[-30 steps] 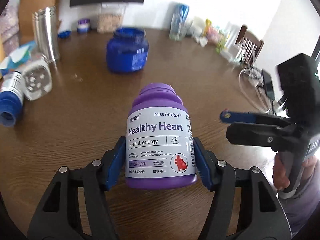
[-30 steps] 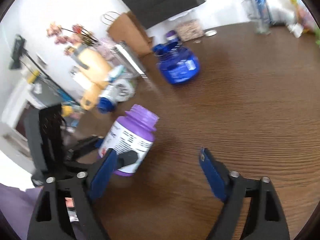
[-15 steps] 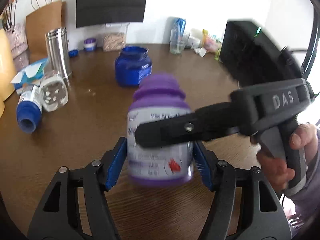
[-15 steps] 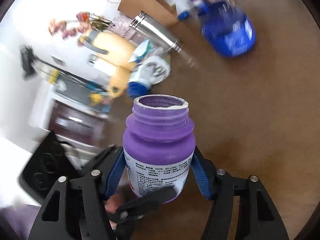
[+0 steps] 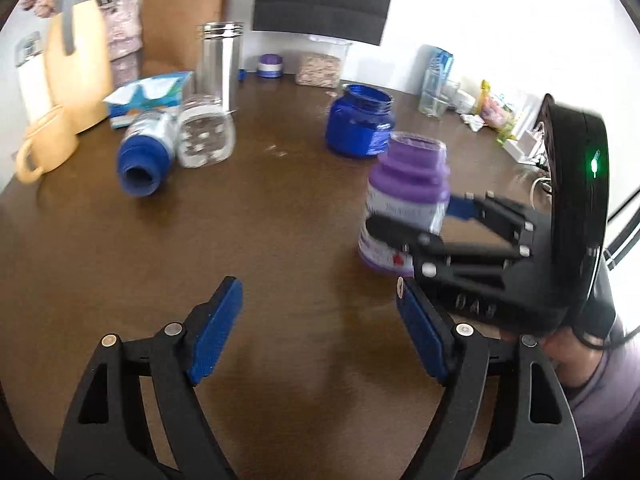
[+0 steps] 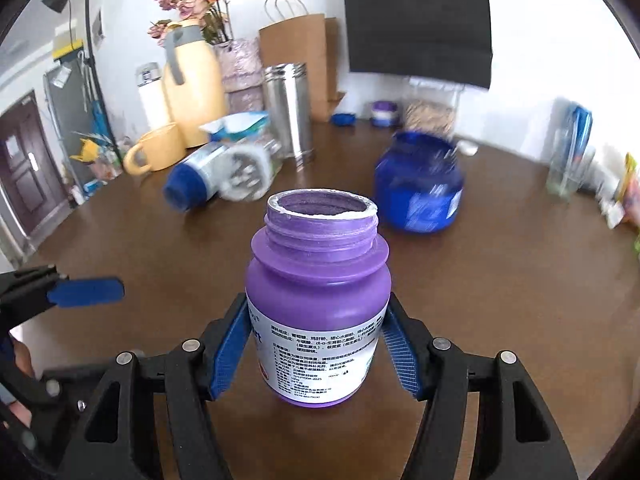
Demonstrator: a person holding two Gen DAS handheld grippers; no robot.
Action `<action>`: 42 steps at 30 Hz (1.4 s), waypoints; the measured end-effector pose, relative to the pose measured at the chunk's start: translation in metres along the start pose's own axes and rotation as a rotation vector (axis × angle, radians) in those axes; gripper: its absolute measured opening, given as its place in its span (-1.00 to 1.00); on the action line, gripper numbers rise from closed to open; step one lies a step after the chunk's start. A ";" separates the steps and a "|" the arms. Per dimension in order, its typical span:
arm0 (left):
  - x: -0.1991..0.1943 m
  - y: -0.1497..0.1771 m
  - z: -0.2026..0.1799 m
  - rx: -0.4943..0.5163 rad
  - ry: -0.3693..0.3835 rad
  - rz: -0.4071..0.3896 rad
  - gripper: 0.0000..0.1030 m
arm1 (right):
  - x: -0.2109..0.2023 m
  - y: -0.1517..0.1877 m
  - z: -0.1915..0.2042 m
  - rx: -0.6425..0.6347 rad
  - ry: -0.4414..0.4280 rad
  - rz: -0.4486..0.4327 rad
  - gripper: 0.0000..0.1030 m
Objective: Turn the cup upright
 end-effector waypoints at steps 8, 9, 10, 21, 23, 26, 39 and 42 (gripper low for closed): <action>-0.017 0.031 0.007 -0.048 -0.028 -0.008 0.50 | -0.016 0.022 0.020 -0.092 0.074 0.014 0.46; -0.021 0.034 0.005 -0.042 -0.026 -0.013 0.51 | -0.023 0.022 0.020 -0.091 0.067 0.003 0.62; -0.025 0.036 0.003 -0.037 -0.030 -0.018 0.53 | -0.033 0.023 0.021 -0.083 0.052 -0.007 0.62; -0.111 0.069 -0.015 -0.078 -0.157 -0.231 1.00 | -0.146 0.068 0.043 -0.032 0.105 -0.048 0.62; -0.126 0.075 -0.018 -0.070 -0.229 -0.244 1.00 | -0.161 0.080 0.044 0.021 0.119 -0.035 0.62; -0.142 0.090 -0.019 -0.063 -0.260 -0.229 1.00 | -0.181 0.099 0.049 0.120 0.090 -0.034 0.62; -0.167 0.124 -0.025 -0.058 -0.299 -0.226 1.00 | -0.218 0.139 0.075 0.161 0.121 -0.099 0.62; -0.166 0.124 -0.026 -0.052 -0.297 -0.222 1.00 | -0.219 0.139 0.077 0.154 0.124 -0.102 0.62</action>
Point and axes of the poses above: each gripper's, at about its wrist camera, not at the fingertips, and x roughly the way its jaws point, z to its left, y to its underside, the point moved 7 cm from there along x, roughly the way its jaws point, and after that the axes turned 6 degrees about z, right-handed, at the moved point
